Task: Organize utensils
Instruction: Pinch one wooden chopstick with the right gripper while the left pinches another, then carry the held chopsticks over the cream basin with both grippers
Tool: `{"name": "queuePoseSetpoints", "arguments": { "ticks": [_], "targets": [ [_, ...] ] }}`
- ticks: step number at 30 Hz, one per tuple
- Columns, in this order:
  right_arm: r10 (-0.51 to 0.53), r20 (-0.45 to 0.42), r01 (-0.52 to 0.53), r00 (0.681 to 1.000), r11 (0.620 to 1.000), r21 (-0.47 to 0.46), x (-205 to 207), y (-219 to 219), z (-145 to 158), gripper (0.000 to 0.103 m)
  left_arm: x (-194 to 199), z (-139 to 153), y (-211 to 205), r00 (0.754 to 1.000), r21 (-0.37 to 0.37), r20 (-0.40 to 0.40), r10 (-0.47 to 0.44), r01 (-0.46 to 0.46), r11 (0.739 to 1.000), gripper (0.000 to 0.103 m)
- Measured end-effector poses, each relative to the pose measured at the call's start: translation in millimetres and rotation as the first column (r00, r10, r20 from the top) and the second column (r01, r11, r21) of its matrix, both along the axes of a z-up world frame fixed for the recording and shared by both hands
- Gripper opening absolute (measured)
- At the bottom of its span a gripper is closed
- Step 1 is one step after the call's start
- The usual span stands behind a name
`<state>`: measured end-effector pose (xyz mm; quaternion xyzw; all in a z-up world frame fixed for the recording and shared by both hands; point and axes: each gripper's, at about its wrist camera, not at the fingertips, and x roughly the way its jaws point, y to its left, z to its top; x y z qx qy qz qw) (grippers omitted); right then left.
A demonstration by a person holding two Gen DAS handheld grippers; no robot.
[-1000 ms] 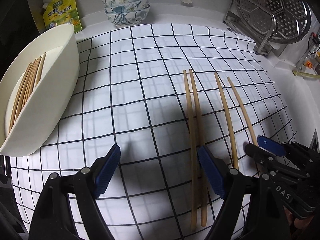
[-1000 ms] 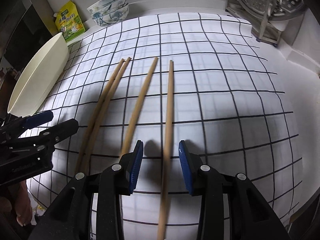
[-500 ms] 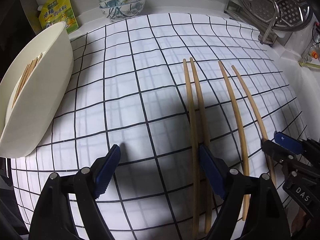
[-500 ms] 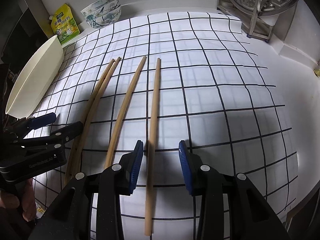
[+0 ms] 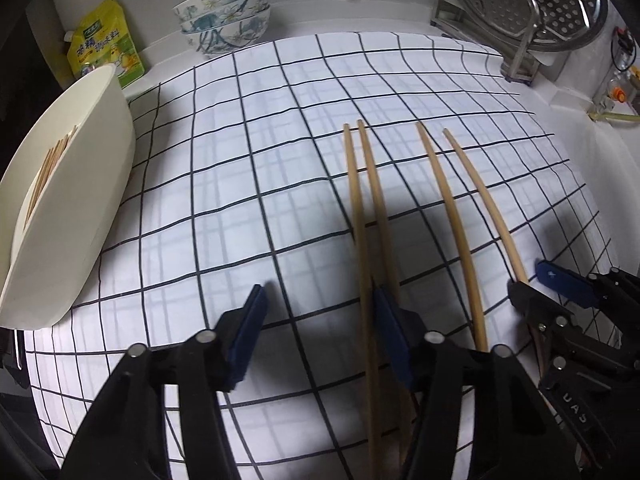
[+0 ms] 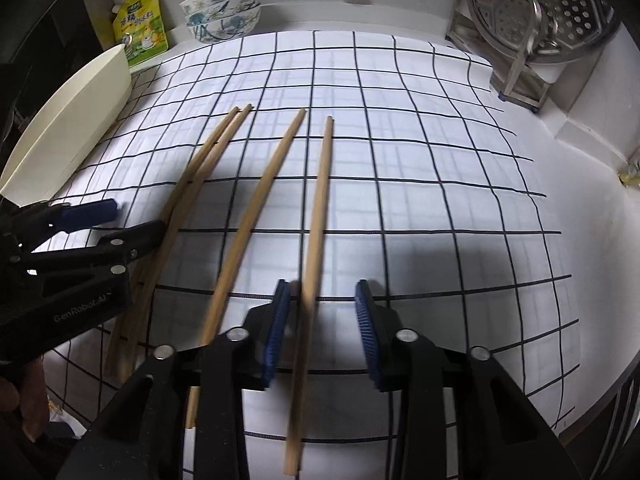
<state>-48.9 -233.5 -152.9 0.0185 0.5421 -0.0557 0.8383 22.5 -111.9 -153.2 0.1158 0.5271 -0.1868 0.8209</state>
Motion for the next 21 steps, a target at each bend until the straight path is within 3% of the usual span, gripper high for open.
{"name": "queuePoseSetpoints", "arguments": {
  "ticks": [2,7,14,21],
  "targets": [
    [0.023,-0.001,-0.023,1.0,1.0,-0.014,1.9,5.2,-0.5,0.01,-1.1,1.0,-1.2,1.0,-0.003,0.002,-0.011,0.011,1.0,0.037],
    [0.038,-0.008,-0.038,0.999,0.999,0.016,6.7,7.7,-0.4,0.007,2.1,2.4,-5.5,1.0,0.001,-0.012,-0.026,0.026,1.0,0.007],
    [-0.007,0.004,0.006,1.0,0.996,0.089,6.7,-1.0,6.2,0.007,9.2,5.1,-3.1,0.998,0.002,-0.053,-0.024,0.024,1.0,0.007],
    [-0.048,0.039,0.043,0.998,0.993,0.111,8.8,-7.8,22.7,0.007,10.1,28.0,4.0,1.0,-0.019,-0.008,-0.031,0.03,0.999,0.007]
  ]
}}
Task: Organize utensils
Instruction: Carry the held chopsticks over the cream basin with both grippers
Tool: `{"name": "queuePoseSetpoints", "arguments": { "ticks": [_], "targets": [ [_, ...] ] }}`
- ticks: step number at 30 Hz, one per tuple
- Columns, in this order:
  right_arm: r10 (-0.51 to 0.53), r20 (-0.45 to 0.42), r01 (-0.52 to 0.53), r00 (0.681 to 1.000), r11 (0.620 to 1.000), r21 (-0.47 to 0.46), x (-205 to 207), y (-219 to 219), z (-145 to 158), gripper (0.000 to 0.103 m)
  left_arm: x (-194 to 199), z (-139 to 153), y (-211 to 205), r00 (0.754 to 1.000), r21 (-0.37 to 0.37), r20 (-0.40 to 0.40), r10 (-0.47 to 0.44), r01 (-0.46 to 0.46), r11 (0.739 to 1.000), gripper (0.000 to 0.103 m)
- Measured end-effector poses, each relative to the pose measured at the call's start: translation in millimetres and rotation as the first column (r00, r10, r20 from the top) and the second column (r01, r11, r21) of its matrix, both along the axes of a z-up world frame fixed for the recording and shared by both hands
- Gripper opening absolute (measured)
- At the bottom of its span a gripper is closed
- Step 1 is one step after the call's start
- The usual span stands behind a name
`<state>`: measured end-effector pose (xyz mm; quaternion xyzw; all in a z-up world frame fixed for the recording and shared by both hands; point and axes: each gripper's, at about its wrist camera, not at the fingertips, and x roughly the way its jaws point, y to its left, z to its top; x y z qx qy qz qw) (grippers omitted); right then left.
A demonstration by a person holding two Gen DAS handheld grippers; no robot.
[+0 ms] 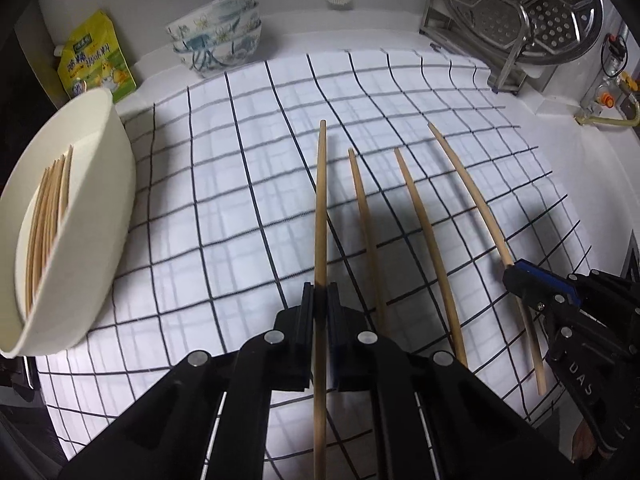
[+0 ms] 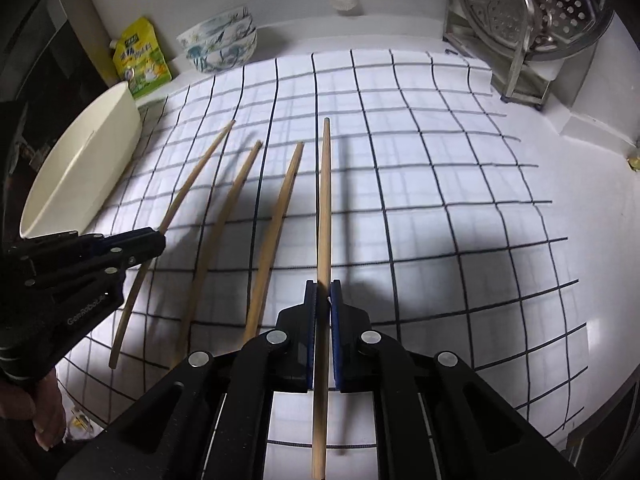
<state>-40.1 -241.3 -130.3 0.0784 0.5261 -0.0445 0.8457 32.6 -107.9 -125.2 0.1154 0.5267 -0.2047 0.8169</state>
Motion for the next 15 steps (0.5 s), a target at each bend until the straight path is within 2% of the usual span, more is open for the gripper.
{"name": "queuePoseSetpoints", "arguments": {
  "ticks": [10,15],
  "targets": [
    [0.026,0.095,-0.028,0.995,0.999,0.021,22.8,21.0,44.2,0.007,11.8,48.8,28.4,0.996,-0.057,0.08,0.028,-0.024,0.998,0.007],
    [0.058,0.138,-0.063,0.989,0.998,0.03,40.2,43.4,63.2,0.007,20.3,70.0,47.5,0.99,-0.057,0.13,0.056,-0.049,0.997,0.007]
  ]
}}
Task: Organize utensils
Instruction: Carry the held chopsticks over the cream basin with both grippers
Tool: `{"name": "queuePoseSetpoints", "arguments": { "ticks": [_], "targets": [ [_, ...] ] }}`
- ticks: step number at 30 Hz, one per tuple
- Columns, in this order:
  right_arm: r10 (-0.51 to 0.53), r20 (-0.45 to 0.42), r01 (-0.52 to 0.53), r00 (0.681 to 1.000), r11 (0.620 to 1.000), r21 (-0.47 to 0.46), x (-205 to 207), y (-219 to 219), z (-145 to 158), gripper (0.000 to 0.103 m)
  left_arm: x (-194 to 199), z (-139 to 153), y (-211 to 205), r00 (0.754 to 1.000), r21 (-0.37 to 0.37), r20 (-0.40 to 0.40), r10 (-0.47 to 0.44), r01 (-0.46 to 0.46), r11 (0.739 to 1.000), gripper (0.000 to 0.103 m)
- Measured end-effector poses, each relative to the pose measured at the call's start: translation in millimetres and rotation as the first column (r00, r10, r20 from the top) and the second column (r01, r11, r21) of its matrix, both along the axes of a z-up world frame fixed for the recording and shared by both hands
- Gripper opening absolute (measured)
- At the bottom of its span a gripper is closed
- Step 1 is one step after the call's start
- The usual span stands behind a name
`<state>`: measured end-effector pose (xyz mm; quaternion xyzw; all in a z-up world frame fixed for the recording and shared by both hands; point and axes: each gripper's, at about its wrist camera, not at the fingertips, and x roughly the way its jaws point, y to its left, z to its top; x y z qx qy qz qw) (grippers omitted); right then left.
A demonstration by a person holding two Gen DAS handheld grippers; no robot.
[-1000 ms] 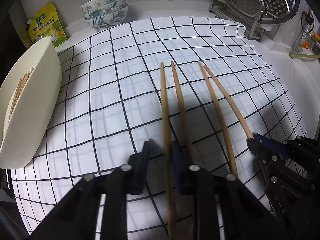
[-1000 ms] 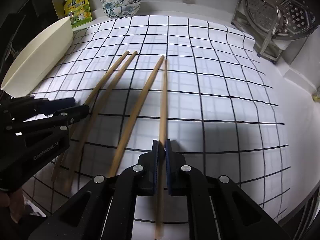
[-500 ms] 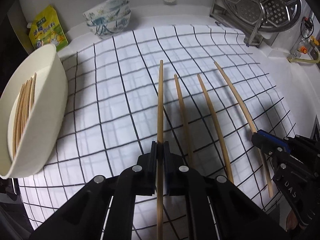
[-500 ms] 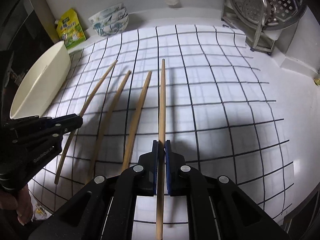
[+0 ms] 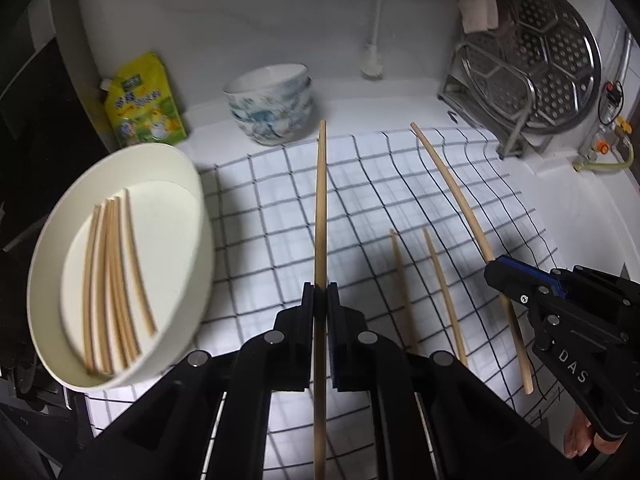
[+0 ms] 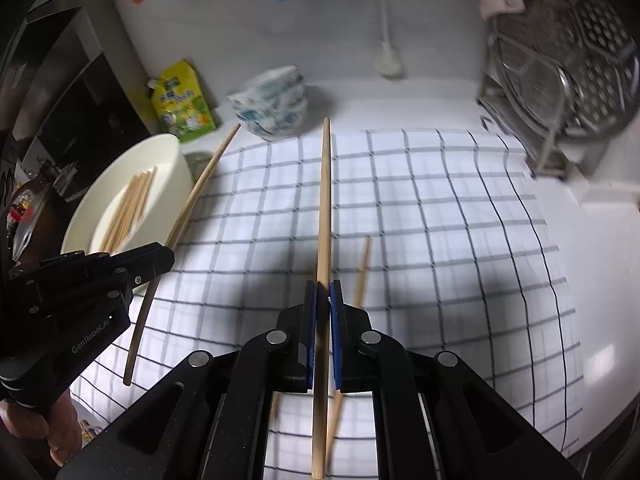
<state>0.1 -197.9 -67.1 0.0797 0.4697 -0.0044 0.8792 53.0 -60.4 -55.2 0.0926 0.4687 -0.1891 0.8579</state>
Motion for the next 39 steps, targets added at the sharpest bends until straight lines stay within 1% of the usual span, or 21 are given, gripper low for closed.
{"name": "queuePoseSetpoints", "arguments": {
  "ticks": [8,14,18,24,28,34,39],
  "targets": [
    [0.073,0.04,-0.073,0.997,0.997,-0.012,29.1,43.8,21.0,0.007,21.4,34.1,54.0,0.995,-0.054,0.056,0.079,-0.076,0.996,0.007],
    [0.138,0.054,-0.138,0.989,0.99,0.007,55.4,82.5,26.0,0.007,32.0,47.9,96.6,0.986,-0.056,0.092,0.14,-0.136,0.989,0.007],
    [0.192,0.062,-0.193,0.98,0.981,0.019,74.0,112.8,27.2,0.007,41.9,52.2,133.1,0.974,-0.05,0.11,0.2,-0.196,0.979,0.007],
    [0.261,0.059,-0.263,0.964,0.964,0.04,102.1,157.5,22.6,0.007,57.1,46.5,181.9,0.952,-0.04,0.106,0.286,-0.284,0.958,0.007],
    [0.302,0.044,-0.304,0.952,0.952,0.046,122.6,186.0,15.6,0.007,69.9,36.4,204.1,0.943,-0.037,0.088,0.321,-0.319,0.947,0.007],
    [0.33,0.009,-0.33,0.944,0.942,0.053,158.9,222.1,2.6,0.007,90.2,17.6,222.6,0.942,-0.024,0.052,0.331,-0.33,0.944,0.007],
    [0.337,-0.022,-0.334,0.941,0.94,0.071,175.8,238.3,-7.2,0.007,104.9,2.3,229.4,0.943,-0.018,0.025,0.332,-0.332,0.943,0.007]
  ]
}}
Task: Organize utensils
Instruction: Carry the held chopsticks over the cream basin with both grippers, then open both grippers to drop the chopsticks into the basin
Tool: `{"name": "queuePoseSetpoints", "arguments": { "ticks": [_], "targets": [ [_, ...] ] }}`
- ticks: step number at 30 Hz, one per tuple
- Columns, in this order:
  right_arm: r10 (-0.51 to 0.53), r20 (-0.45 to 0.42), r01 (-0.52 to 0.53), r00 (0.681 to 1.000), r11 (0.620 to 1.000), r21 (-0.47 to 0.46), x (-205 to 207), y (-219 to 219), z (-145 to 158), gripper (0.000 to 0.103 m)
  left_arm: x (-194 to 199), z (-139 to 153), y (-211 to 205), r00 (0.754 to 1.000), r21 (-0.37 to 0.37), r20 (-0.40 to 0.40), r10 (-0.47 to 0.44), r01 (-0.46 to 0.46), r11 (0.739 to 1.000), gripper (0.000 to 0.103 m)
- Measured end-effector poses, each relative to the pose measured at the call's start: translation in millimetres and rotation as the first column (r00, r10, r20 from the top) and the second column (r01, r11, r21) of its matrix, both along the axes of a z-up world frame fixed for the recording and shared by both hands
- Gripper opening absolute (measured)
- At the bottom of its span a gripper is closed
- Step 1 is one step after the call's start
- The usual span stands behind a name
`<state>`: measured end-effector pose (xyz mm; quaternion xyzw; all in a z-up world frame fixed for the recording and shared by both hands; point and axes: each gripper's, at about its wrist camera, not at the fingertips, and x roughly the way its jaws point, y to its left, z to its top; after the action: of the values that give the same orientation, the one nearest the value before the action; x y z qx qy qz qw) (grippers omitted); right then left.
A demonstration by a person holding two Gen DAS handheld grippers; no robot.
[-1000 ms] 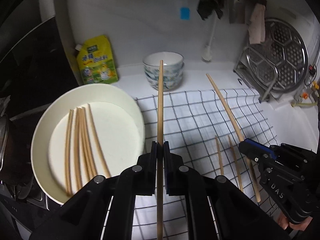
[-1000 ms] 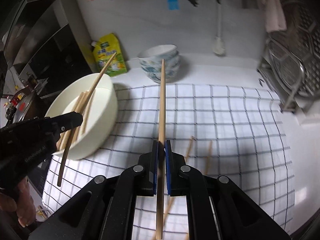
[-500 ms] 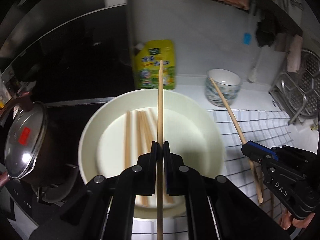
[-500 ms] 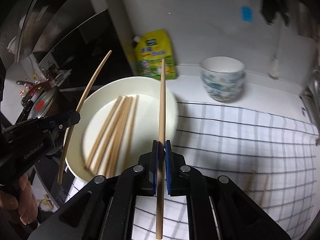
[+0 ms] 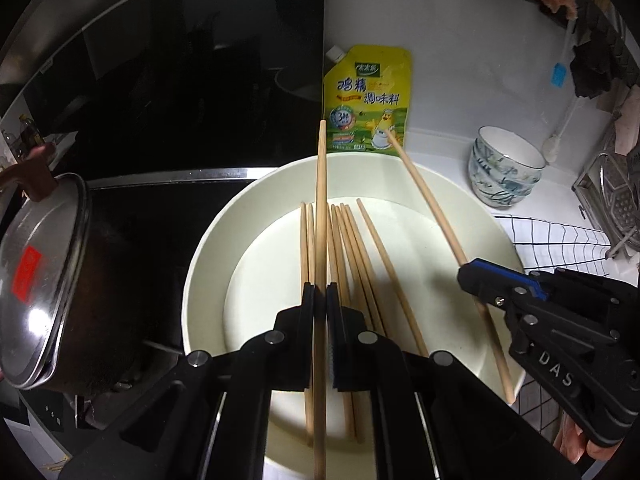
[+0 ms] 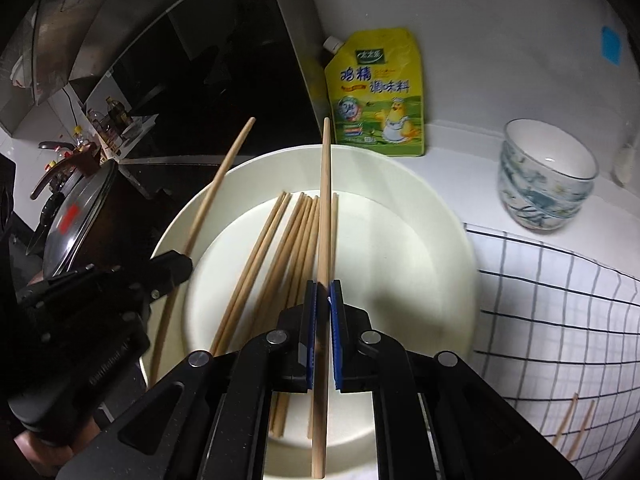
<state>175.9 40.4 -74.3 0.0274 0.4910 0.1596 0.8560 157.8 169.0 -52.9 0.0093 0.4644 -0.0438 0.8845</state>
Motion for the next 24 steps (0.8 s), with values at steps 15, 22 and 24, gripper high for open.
{"name": "queuePoseSetpoints", "arguments": {
  "ticks": [15,22,24],
  "targets": [
    [-0.061,-0.135,0.06,0.989,0.998,-0.014,12.3,-6.1,-39.5,0.007,16.8,-31.0,-0.2,0.998,0.012,-0.063,-0.01,0.011,1.0,0.007],
    [-0.07,-0.153,0.068,0.986,0.998,-0.017,11.5,-5.6,-46.0,0.007,17.6,-35.9,3.1,0.997,0.013,-0.079,-0.005,0.006,1.0,0.007],
    [-0.071,-0.157,0.069,0.985,0.998,-0.014,10.7,-5.0,-47.3,0.007,17.1,-36.9,4.4,0.997,0.014,-0.082,-0.004,0.005,1.0,0.007]
  ]
}}
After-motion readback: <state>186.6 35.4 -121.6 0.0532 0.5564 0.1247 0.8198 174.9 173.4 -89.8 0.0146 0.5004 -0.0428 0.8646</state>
